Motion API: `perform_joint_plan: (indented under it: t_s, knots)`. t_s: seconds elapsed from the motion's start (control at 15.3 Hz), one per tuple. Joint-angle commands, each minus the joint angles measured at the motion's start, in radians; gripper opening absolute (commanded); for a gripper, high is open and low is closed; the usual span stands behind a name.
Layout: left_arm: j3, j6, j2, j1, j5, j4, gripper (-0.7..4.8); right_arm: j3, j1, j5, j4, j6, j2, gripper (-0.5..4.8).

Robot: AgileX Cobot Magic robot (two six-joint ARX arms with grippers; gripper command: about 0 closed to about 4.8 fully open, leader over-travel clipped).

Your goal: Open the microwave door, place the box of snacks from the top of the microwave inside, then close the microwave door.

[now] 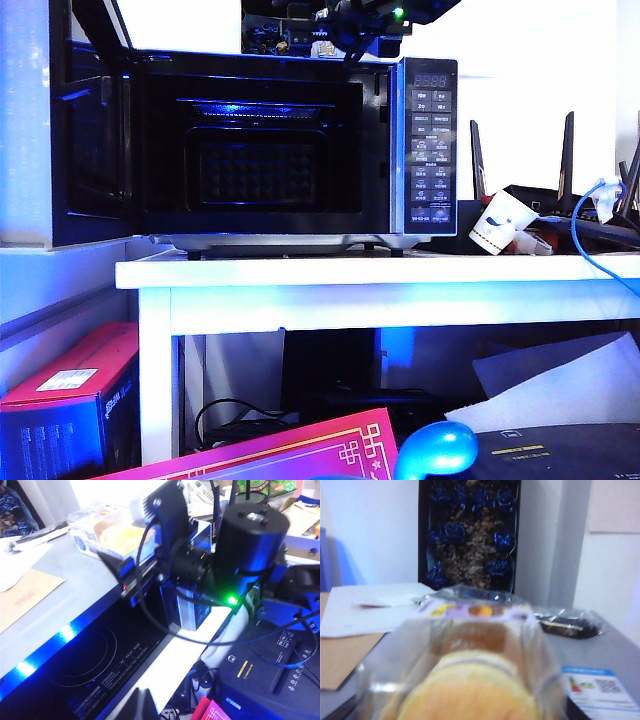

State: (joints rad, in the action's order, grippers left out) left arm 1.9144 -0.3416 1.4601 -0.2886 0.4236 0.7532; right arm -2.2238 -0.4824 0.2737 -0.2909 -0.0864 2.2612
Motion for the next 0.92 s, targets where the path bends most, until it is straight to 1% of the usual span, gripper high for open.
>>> perform_joint_plan:
  t_s: [0.07,0.39,0.46,0.52,0.59,0.65,0.72,0.78,0.92]
  knots:
    - [0.002,0.001,-0.006,-0.001,0.007,-0.006,-0.06,-0.006,0.018,0.012,-0.004,0.006,-0.007,4.79]
    - [0.002,0.001,-0.006,-0.001,0.007,-0.006,-0.06,-0.006,0.019,-0.022,0.012,0.007,-0.007,4.79]
    - [0.002,0.001,-0.006,-0.001,0.007,-0.006,-0.06,-0.006,0.019,-0.059,0.024,0.007,-0.006,4.79]
    - [0.002,0.001,-0.006,-0.001,0.007,-0.006,-0.06,-0.006,0.019,-0.07,0.032,0.007,-0.006,4.73]
    - [0.002,0.001,-0.006,-0.001,0.007,-0.006,-0.06,-0.006,0.019,-0.07,0.035,0.007,-0.006,4.13]
    - [0.002,0.001,-0.006,-0.001,0.007,-0.006,-0.06,-0.006,0.019,-0.07,0.035,0.007,-0.006,4.03]
    - [0.002,0.002,-0.006,-0.001,0.007,-0.006,-0.06,-0.006,0.019,-0.07,0.035,0.007,-0.006,3.24]
    - [0.002,0.002,-0.006,-0.001,0.007,-0.006,-0.06,-0.006,0.019,-0.07,0.036,0.007,-0.006,3.0]
    - [0.002,0.002,-0.006,-0.001,0.007,-0.006,-0.06,-0.006,0.019,-0.07,0.032,0.006,-0.006,3.05]
